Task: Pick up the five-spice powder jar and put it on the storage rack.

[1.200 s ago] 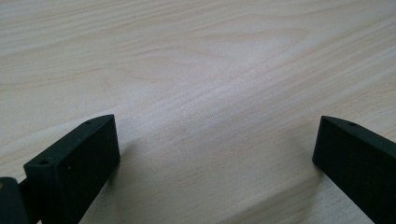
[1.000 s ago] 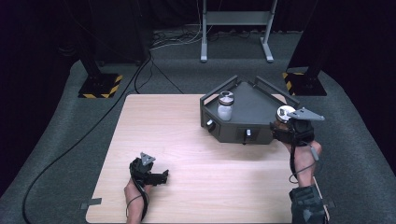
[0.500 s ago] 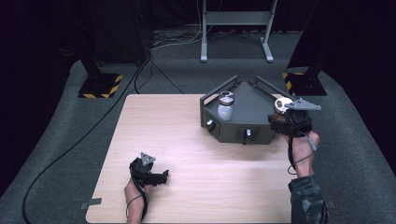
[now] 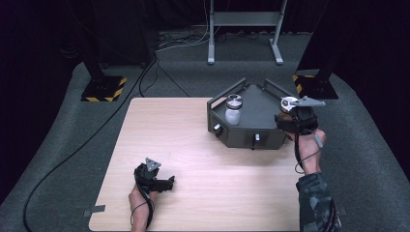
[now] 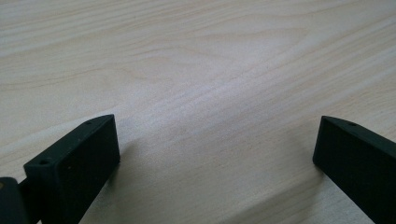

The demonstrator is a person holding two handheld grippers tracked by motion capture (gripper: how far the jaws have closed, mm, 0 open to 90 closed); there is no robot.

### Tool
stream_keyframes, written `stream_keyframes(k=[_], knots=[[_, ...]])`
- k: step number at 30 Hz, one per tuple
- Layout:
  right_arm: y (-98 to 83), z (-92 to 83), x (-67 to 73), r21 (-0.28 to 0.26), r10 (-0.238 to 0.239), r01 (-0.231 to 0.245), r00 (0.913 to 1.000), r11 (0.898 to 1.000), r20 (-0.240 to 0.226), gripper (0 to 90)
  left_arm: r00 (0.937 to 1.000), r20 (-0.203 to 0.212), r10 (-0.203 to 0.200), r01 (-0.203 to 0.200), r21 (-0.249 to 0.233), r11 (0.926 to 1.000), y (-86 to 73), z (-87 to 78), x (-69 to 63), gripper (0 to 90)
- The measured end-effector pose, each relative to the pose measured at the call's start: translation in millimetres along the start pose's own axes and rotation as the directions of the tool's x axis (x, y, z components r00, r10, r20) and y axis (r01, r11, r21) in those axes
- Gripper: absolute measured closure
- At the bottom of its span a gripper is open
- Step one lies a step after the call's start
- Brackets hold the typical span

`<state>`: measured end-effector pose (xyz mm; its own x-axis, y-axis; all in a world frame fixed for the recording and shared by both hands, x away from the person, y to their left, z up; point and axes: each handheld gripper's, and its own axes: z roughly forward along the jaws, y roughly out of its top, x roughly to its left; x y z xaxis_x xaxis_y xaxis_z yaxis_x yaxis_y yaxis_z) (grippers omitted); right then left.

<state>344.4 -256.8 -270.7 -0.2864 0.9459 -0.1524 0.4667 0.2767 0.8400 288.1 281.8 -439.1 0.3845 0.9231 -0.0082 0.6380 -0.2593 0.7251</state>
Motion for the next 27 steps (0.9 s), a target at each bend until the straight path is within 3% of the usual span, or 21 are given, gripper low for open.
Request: stream_keyframes(k=[14, 27], knots=[[4.9, 28.3, -6.7, 0.039, 0.019, -0.019, 0.9998, 0.999, -0.003, 30.3, 1.0, 0.0, 0.0, 0.0, 0.0, 1.0, 0.0, 0.0, 0.0, 0.3], [2.9, 43.1, -8.3, 0.029, 0.041, -0.042, 0.9991, 0.999, 0.013, 30.3, 1.0, 0.0, 0.0, 0.0, 0.0, 1.0, 0.0, 0.0, 0.0, 0.4]])
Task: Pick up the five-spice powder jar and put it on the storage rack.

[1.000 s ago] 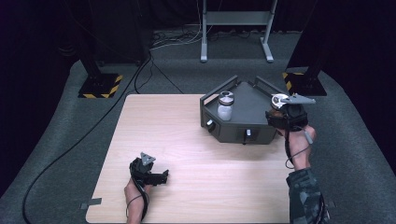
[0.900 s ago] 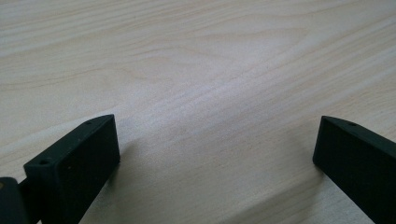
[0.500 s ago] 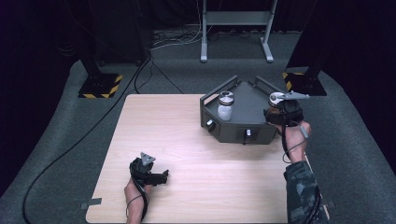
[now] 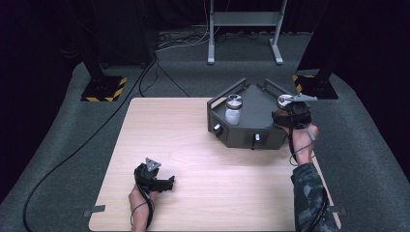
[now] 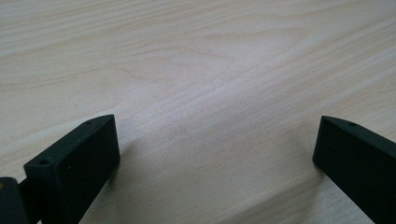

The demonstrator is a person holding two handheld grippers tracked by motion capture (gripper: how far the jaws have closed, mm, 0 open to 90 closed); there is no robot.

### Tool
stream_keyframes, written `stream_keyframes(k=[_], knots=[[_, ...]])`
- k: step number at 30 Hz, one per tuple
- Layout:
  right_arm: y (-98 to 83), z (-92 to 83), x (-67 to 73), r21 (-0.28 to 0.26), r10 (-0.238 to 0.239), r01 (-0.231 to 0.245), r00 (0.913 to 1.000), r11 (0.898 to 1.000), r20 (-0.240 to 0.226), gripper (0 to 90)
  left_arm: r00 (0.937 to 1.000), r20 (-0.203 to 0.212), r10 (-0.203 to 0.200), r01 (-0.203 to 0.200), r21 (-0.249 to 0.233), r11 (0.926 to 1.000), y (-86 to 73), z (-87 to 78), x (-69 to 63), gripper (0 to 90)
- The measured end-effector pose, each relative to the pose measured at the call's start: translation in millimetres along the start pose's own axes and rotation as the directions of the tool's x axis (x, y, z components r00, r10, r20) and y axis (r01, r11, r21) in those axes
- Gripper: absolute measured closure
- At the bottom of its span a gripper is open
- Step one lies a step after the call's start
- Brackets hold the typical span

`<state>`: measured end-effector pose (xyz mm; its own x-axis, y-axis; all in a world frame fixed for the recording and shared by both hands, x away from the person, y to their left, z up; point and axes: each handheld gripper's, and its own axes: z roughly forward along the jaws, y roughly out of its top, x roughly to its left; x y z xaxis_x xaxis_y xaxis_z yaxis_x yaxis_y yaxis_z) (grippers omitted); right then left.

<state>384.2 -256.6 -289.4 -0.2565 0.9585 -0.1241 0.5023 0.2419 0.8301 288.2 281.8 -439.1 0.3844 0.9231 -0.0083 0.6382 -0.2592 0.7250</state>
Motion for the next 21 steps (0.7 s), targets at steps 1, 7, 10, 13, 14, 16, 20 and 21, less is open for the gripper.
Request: stream_keyframes(k=[1, 7, 10, 13, 14, 16, 20, 21], knots=[[0.1, 1.0, -0.1, 0.0, 0.003, -0.003, 1.0, 1.0, 0.002, 30.3, 1.0, 0.0, 0.0, 0.0, 0.0, 1.0, 0.0, 0.0, 0.0, 0.4], [0.4, 10.2, -4.5, 0.009, 0.031, -0.031, 0.9995, 0.999, -0.003, 30.3, 1.0, 0.0, 0.0, 0.0, -0.001, 1.0, -0.1, 0.0, 0.0, 0.4], [-1.4, 14.3, -8.2, 0.014, 0.053, -0.053, 0.9984, 0.998, -0.017, 30.3, 1.0, 0.001, 0.0, 0.0, 0.0, 1.0, -0.1, 0.0, 0.1, 0.4], [-3.2, 17.3, -11.6, 0.018, 0.073, -0.073, 0.9968, 0.997, -0.031, 30.4, 1.0, 0.001, -0.002, 0.002, -0.002, 1.0, -0.3, 0.0, 0.2, 0.4], [-4.1, 17.7, -13.1, 0.017, 0.081, -0.08, 0.996, 0.997, -0.039, 30.3, 1.0, 0.001, -0.002, 0.002, -0.002, 1.0, -0.4, 0.0, 0.3, 0.4], [-4.1, 18.5, -13.2, 0.02, 0.082, -0.081, 0.9959, 0.996, -0.037, 30.3, 1.0, 0.001, -0.002, 0.002, -0.002, 1.0, -0.3, 0.0, 0.2, 0.4], [-4.4, 19.7, -14.0, 0.024, 0.086, -0.085, 0.9957, 0.996, -0.034, 30.3, 1.0, 0.002, -0.002, 0.002, -0.002, 1.0, -0.4, 0.0, 0.5, 0.4], [-5.3, 20.0, -14.4, 0.023, 0.088, -0.087, 0.9956, 0.996, -0.034, 30.3, 1.0, 0.002, -0.002, 0.002, -0.002, 1.0, -0.4, 0.0, 0.4, 0.4]])
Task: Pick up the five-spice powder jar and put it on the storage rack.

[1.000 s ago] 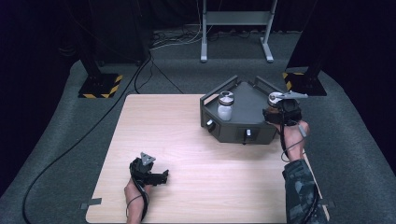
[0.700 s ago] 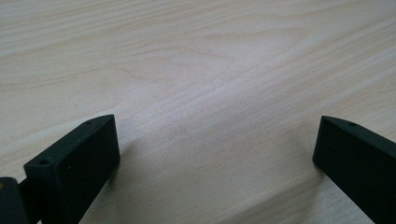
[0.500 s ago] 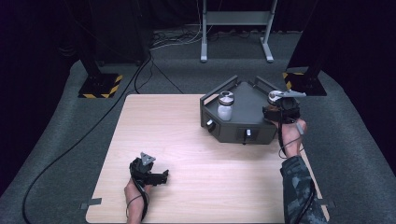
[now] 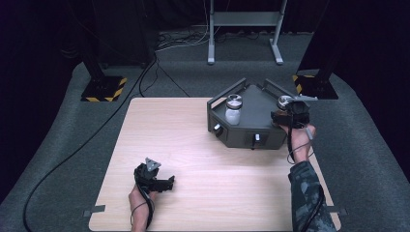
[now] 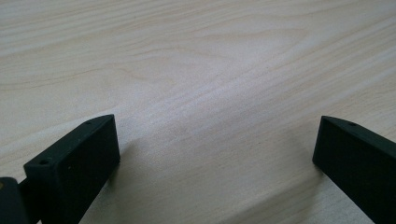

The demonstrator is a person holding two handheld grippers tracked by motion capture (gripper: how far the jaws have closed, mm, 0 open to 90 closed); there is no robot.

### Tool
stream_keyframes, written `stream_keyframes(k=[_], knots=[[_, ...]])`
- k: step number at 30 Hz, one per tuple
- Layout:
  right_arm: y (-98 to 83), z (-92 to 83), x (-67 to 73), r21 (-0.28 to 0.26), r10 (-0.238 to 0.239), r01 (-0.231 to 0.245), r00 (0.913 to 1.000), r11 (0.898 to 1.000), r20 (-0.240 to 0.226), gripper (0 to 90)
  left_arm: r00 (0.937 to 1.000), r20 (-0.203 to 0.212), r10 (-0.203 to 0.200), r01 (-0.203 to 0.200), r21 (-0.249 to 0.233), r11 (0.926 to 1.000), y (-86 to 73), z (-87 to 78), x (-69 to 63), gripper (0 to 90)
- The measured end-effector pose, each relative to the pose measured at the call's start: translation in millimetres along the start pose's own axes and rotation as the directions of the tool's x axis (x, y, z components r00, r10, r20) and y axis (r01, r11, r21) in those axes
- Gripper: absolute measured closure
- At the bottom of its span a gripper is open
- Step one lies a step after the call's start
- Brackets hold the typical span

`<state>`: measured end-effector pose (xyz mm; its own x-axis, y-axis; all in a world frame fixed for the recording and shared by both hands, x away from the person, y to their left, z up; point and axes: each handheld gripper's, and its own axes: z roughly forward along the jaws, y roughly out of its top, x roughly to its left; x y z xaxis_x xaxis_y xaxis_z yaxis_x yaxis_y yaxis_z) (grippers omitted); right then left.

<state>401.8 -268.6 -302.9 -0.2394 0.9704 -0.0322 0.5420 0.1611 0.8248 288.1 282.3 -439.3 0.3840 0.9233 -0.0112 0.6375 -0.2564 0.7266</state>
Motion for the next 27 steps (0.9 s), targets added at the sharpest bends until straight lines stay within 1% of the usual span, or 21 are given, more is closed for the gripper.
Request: stream_keyframes(k=[9, 17, 27], knots=[[-6.6, 0.6, -2.2, -0.015, 0.011, -0.011, 0.9999, 1.0, -0.004, 30.3, 1.0, -0.001, 0.001, -0.001, 0.001, 1.0, 0.1, 0.1, -0.3, 0.4], [-13.8, 0.6, 0.3, -0.039, 0.01, -0.01, 0.9999, 0.999, 0.004, 30.4, 1.0, -0.002, 0.002, -0.002, 0.002, 1.0, 0.4, 0.0, -0.5, 0.4], [-12.9, 0.7, 0.7, -0.036, 0.009, -0.009, 0.9999, 0.999, 0.005, 30.2, 1.0, -0.001, 0.002, -0.002, 0.001, 1.0, 0.2, 0.0, -0.3, 0.4]])
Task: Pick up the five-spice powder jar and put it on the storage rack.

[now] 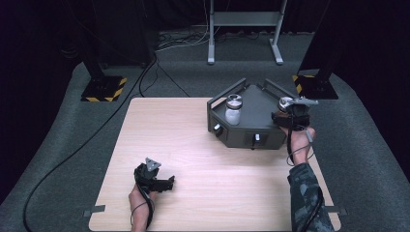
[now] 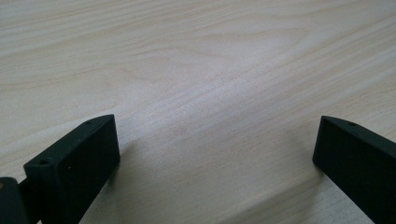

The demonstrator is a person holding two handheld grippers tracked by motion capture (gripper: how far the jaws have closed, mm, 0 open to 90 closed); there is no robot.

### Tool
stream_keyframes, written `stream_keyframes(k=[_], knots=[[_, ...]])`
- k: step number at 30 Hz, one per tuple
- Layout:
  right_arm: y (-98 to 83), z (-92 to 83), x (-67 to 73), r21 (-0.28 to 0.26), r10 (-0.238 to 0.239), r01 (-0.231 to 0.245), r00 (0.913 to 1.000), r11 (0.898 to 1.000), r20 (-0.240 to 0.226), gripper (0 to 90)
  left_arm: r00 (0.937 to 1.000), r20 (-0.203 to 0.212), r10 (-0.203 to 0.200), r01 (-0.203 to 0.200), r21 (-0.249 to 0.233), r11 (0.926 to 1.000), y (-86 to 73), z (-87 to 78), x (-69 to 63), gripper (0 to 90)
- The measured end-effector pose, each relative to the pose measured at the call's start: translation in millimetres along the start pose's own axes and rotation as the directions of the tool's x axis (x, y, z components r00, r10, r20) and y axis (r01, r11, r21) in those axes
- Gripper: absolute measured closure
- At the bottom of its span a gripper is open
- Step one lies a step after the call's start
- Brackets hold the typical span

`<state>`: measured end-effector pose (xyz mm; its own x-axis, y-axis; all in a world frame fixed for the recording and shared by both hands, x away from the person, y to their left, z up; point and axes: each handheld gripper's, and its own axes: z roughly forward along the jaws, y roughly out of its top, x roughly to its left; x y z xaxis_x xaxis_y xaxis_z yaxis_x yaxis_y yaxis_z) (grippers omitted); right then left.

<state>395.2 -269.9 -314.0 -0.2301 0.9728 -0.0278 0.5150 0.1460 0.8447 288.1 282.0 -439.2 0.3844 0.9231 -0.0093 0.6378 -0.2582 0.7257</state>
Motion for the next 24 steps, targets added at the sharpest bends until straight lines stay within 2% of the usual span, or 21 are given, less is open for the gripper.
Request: stream_keyframes(k=[7, 12, 17, 24], knots=[[3.4, 0.7, 1.6, 0.014, -0.012, 0.011, 0.9999, 1.0, 0.008, 28.2, 1.0, 0.0, 0.0, 0.0, 0.001, 1.0, 0.1, 0.0, -0.1, 0.4], [4.9, -0.8, 0.9, 0.03, -0.009, 0.009, 1.0, 1.0, -0.002, 13.8, 1.0, 0.0, 0.0, 0.0, 0.0, 1.0, 0.0, 0.0, 0.1, 0.4], [4.6, -6.6, 4.0, 0.031, -0.015, 0.015, 0.9998, 0.999, 0.009, 5.0, 1.0, 0.001, -0.001, 0.001, -0.001, 1.0, -0.2, 0.0, 0.2, 0.4], [3.6, -19.9, 4.3, 0.061, -0.037, 0.038, 0.9992, 0.997, -0.011, 0.6, 1.0, 0.002, -0.003, 0.003, -0.002, 1.0, -0.4, -0.1, 0.5, 0.4]])
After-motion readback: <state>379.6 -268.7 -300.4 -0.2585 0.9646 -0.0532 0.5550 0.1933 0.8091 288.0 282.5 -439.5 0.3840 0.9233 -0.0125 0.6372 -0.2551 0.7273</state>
